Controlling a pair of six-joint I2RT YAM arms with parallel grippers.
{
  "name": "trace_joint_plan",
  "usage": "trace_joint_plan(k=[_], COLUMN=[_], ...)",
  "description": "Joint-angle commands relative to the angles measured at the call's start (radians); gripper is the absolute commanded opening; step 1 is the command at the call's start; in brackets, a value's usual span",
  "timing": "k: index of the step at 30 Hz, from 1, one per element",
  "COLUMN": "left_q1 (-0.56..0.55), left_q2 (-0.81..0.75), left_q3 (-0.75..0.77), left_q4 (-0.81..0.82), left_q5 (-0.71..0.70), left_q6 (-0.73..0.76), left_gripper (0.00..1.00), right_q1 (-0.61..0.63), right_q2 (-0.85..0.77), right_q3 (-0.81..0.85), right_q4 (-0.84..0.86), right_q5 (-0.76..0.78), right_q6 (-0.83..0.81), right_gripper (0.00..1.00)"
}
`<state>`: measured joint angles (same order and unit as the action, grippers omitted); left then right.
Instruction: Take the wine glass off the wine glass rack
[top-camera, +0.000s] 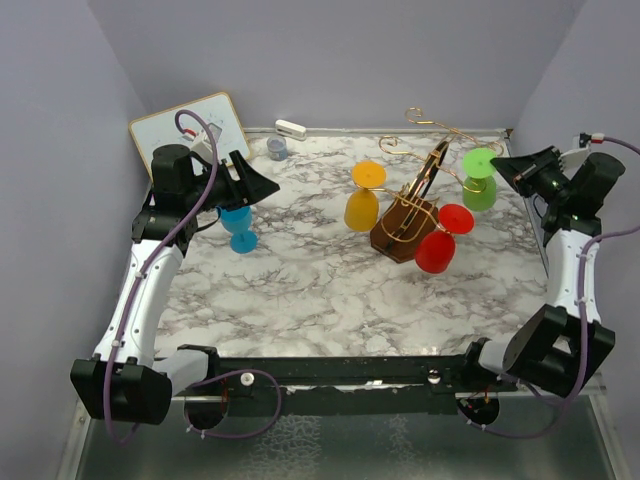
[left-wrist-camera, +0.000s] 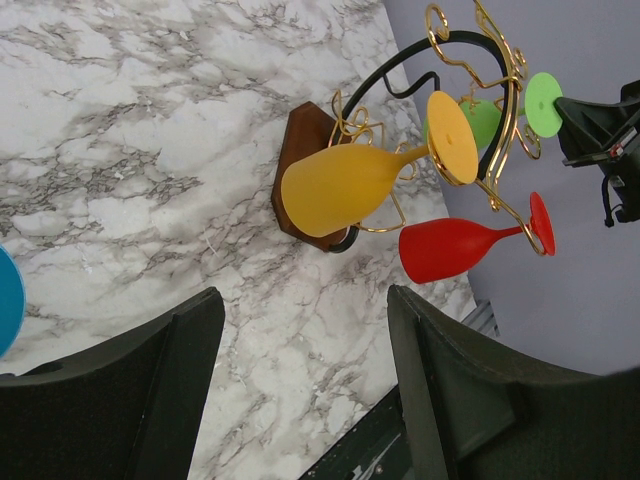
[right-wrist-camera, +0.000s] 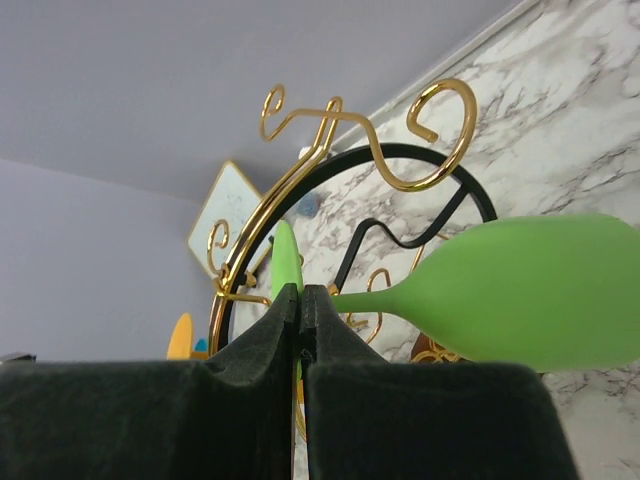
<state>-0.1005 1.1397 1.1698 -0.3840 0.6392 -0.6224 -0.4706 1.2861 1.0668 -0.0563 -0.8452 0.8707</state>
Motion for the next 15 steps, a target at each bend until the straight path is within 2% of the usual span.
trace_joint_plan(k=[1,6,11,14,15], left_q1=[-0.004,-0.004,-0.004,-0.004,-0.003], left_q2=[-0.029,-0.034,-0.044,-0.055,-0.062], left_q3=[0.02,0.015,-0.002,-0.008,-0.012], left_q4=[-0.012,-0.02,-0.012,-0.007,-0.006], left_q5=[-0.019,-0.022,-0.024,-0.024,-0.025], left_q6=[0.0,0.004,-0.003,-0.016,-0.024], left_gripper=[0.69,0.69,0.69,0.69,0.69], right_q1=[-0.003,-0.003,0.012,0.099,0.163], right_q2=[-0.115,-0.221,-0.217,-0.193,-0.182], right_q3=[-0.013,0.051,0.214,0.318,0.356], right_q4=[0.032,-0.028,-0.077,-0.081,-0.093], right_q5=[0.172,0.254,0.193,0.163,0.16], right_q6=[0.008,-0.058,-0.172,-0.277,-0.319], right_gripper=[0.01,0.01,0.01,0.01,0.01])
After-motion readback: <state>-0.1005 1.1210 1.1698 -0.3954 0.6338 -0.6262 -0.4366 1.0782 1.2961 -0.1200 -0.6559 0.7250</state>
